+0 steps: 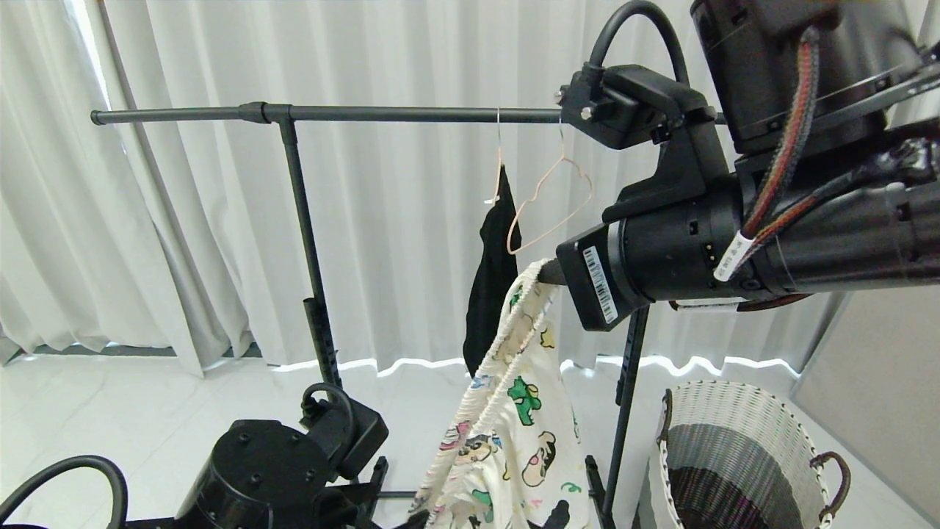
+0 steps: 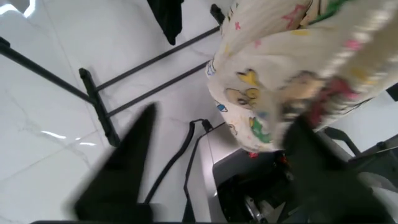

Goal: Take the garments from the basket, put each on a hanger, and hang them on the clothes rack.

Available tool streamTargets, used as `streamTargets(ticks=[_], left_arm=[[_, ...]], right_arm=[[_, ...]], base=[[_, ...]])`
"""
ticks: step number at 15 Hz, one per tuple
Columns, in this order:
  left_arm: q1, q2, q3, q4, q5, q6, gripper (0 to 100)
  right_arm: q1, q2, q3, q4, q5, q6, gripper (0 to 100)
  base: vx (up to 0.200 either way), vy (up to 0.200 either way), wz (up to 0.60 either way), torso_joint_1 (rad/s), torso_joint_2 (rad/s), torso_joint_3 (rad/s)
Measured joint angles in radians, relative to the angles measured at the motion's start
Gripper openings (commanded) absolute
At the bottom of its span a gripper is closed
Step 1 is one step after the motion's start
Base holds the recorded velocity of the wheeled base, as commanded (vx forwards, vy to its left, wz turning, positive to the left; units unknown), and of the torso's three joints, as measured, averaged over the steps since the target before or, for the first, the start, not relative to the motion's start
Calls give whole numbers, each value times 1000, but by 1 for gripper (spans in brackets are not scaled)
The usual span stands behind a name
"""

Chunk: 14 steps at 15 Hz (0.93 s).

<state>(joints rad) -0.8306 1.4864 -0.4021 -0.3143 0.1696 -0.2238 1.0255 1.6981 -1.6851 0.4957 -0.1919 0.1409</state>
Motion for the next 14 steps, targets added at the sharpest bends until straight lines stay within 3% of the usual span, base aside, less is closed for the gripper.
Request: streamTargets(ticks=[4,7,10,14], left_arm=[[0,-10,0,-44,96,3,0],[15,-41,-68,-50,109,19,0],[34,-80,-287,197,89,21,0],[62,-118,-709,652,-51,17,0]], right_arm=[[-11,-26,26,1,-2,1,0],[-40,-80,103,10,-4,1,0],[-67,-168,171,58,-3,2,0],[-85,-278,193,123,-3,2,0]], base=[[0,0,0,0,0,0],[0,0,0,0,0,0],[0,0,0,0,0,0],[0,0,0,0,0,0]])
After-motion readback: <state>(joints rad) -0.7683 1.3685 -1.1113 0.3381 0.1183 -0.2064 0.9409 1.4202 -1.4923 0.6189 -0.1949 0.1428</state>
